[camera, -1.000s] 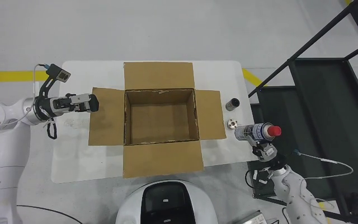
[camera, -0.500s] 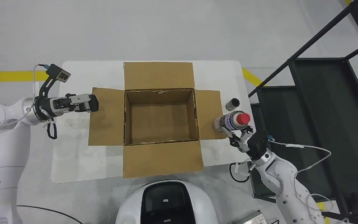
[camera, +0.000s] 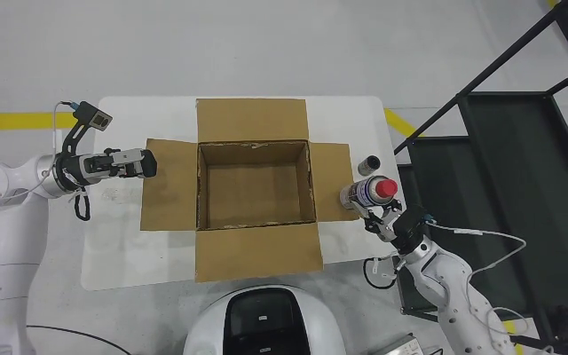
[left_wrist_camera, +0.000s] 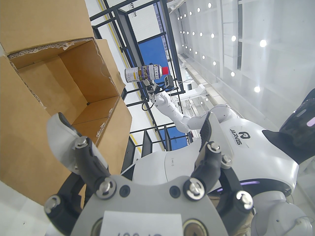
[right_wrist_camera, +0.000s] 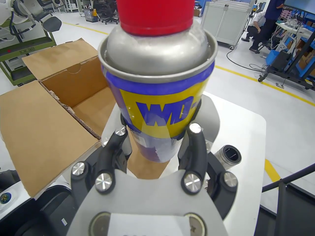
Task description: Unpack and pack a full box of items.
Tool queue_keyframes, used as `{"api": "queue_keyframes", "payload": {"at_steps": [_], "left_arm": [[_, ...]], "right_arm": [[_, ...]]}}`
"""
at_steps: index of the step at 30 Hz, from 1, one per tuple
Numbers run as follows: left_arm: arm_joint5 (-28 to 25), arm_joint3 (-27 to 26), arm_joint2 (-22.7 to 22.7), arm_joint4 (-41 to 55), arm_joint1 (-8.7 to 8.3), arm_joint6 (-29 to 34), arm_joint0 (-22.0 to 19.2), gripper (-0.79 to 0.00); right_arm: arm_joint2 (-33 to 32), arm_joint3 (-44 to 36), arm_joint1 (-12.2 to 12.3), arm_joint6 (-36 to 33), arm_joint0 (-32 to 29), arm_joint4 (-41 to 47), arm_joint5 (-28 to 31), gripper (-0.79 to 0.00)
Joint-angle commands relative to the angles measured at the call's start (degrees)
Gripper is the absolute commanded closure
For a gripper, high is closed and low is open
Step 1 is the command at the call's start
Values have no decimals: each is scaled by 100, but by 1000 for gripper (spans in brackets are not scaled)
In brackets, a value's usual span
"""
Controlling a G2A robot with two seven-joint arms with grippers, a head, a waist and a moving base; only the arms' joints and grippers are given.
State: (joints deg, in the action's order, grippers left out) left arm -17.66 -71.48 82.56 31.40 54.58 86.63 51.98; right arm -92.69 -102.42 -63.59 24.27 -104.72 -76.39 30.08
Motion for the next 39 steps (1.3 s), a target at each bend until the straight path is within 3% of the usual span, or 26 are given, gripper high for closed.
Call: {"api": "queue_keyframes", "payload": {"at_steps": [1, 9, 18, 22, 36, 39], "left_arm": [[0, 0, 0, 0, 0, 0, 0, -785], [0, 0, 0, 0, 0, 0, 0, -785], [0, 0, 0, 0, 0, 0, 0, -785], [0, 0, 0, 0, 0, 0, 0, -785], [0, 0, 0, 0, 0, 0, 0, -785], [0, 0, 0, 0, 0, 0, 0, -785]], "right_arm": [[41, -233, -3, -285, 85, -48, -114, 0], [1068, -1432, -28, -2719, 1094, -966, -87, 0], [2847, -1347, -207, -4861, 2378, -2511, -255, 0], [3187, -1019, -306, -5157, 2718, -2402, -509, 0], [3187, -1019, -306, -5157, 2718, -2402, -509, 0], [3298, -1055, -287, -5413, 2805, -2712, -7, 0]]}}
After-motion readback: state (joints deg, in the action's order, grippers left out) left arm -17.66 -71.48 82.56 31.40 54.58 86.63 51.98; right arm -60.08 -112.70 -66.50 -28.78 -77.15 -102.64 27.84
